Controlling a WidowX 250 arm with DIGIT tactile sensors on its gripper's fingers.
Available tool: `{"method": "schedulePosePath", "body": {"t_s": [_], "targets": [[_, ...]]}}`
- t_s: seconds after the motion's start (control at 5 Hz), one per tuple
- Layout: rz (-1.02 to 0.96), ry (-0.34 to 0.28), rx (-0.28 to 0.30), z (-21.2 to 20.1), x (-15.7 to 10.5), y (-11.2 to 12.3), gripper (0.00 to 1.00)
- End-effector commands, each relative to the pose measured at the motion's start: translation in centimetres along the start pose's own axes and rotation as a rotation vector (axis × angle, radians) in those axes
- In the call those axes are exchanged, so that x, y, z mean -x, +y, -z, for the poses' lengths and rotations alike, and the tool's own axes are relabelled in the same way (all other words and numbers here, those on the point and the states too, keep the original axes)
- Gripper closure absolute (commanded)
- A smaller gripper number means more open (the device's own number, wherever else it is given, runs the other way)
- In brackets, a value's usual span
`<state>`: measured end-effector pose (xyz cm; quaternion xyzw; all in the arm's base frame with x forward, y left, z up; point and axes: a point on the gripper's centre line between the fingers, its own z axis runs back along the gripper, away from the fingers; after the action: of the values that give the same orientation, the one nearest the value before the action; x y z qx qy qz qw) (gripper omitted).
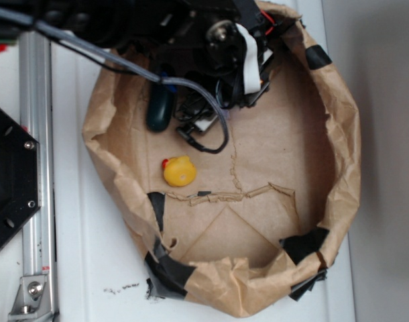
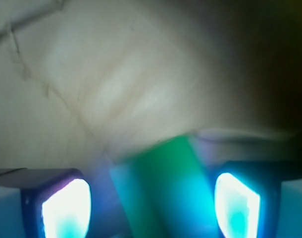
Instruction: Grab the green block.
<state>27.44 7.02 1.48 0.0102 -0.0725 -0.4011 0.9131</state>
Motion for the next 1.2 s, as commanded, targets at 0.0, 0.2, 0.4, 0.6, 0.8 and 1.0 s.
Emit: {"method": "schedulePosePath", "body": {"t_s": [0.0, 0.2, 0.4, 0.6, 0.8, 1.0], "targets": [[-0.033, 0.015, -0.025, -0.3, -0.3, -0.1, 1.0], [-0.03, 0.009, -0.032, -0.8, -0.4, -0.3, 1.0], [-0.032, -0.006, -0.041, -1.6, -0.6, -0.3, 1.0], [-0.108, -0.026, -0.033, -3.3, -0.7, -0.3, 1.0], [-0.333, -0.05, -0.077, -6.3, -0.8, -0.6, 1.0], [-0.56, 0.064, -0.167, -11.1, -3.3, -2.3, 1.0]]}}
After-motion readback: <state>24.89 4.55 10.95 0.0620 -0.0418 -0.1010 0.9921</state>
